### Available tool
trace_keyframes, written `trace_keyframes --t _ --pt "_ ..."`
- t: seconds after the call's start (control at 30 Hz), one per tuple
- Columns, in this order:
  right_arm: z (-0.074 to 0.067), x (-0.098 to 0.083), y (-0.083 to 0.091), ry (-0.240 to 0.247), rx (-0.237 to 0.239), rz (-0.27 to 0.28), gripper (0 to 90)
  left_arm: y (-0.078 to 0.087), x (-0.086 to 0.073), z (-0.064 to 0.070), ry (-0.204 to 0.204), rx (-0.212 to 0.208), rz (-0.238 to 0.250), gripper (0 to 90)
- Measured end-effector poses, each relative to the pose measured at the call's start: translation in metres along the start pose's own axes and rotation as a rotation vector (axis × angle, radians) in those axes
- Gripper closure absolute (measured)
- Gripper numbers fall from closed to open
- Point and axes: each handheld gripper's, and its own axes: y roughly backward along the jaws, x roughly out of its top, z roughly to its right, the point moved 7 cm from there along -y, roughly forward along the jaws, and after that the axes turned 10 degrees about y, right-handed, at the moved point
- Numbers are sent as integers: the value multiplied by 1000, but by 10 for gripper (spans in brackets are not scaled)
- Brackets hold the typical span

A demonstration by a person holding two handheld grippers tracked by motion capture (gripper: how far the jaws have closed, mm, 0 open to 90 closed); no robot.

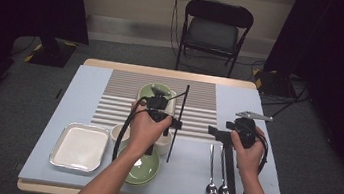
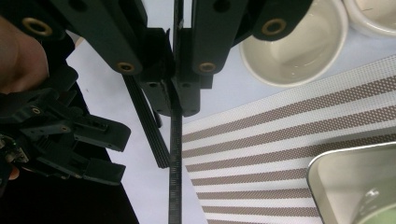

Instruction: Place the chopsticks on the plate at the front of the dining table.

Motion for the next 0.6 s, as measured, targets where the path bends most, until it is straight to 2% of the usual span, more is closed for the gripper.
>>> trace_keyframes --t 0.23,0.3,0.47,0.5,0.57,0.6 --pt "5 -12 -2 3 -17 -22 161 4 3 -1 13 -2 3 863" --pt "7 -15 -2 0 -23 -25 163 6 3 -4 3 6 0 863" --pt "12 -25 -2 -11 -29 -37 164 7 4 -5 16 7 7 863" --pt "14 -26 -2 -11 -30 -40 164 8 4 -4 26 -6 4 863" --pt "15 -29 -2 -11 -34 -42 164 10 5 -5 10 1 1 863" --pt "16 -31 -2 -14 -32 -44 164 10 5 -5 20 0 4 863"
